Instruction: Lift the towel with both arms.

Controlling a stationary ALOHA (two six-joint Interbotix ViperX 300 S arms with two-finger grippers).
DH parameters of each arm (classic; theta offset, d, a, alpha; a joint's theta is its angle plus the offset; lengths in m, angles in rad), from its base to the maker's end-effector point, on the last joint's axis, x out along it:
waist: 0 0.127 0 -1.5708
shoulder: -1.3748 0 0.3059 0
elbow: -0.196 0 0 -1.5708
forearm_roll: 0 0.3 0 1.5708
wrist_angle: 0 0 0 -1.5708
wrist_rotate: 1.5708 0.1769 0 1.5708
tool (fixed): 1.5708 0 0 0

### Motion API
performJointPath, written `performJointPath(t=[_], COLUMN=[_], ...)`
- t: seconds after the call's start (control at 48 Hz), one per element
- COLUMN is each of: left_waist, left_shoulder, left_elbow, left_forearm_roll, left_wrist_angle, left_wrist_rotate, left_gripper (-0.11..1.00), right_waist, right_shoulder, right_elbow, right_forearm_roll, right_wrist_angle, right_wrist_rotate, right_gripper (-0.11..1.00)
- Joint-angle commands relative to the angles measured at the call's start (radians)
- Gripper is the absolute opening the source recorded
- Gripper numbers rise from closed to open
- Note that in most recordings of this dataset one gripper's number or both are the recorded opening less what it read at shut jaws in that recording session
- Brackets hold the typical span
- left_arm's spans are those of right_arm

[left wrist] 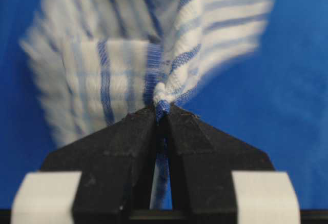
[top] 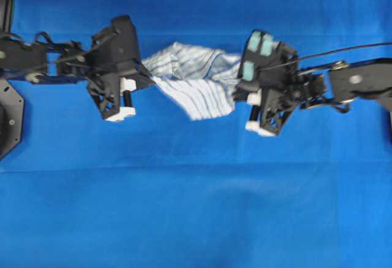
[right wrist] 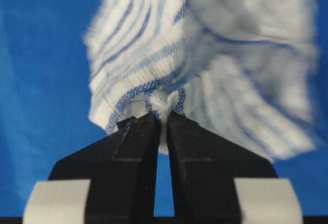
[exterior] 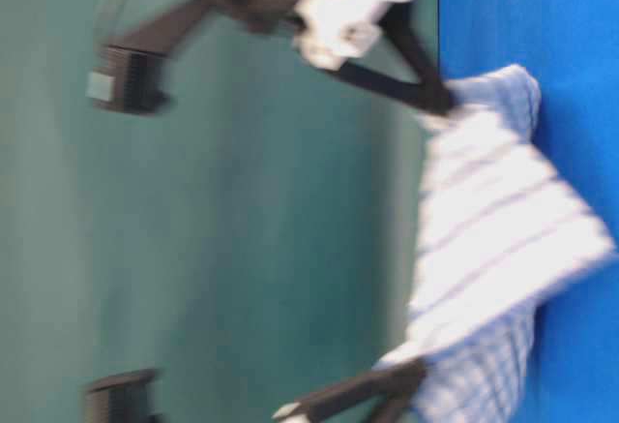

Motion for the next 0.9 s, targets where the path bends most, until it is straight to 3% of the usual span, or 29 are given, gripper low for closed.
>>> performJointPath(t=[0.0,0.354,0.875], left_waist=[0.003,0.005,0.018], left_shoulder=[-0.086,-0.299,-0.333], left_elbow=[-0.046,-0.201,-0.483], left_forearm_roll=[-0.002,0.003,0.008], left_wrist_angle=[0.075,0.316,0.506], left_wrist_rotate=[0.0,-0.003,0.003], left_gripper=[0.02,0.02,0.02], right_waist=[-0.002,-0.005,-0.005], right_shoulder=[-0.084,-0.27,-0.38], right_elbow=[-0.04,-0.187,-0.403], right_forearm_roll=[-0.011,-0.028,-0.028], right_wrist_angle=[0.058,0.242,0.342], right_wrist_rotate=[-0.002,-0.057,-0.221], right_gripper=[0.07,0.07,0.07])
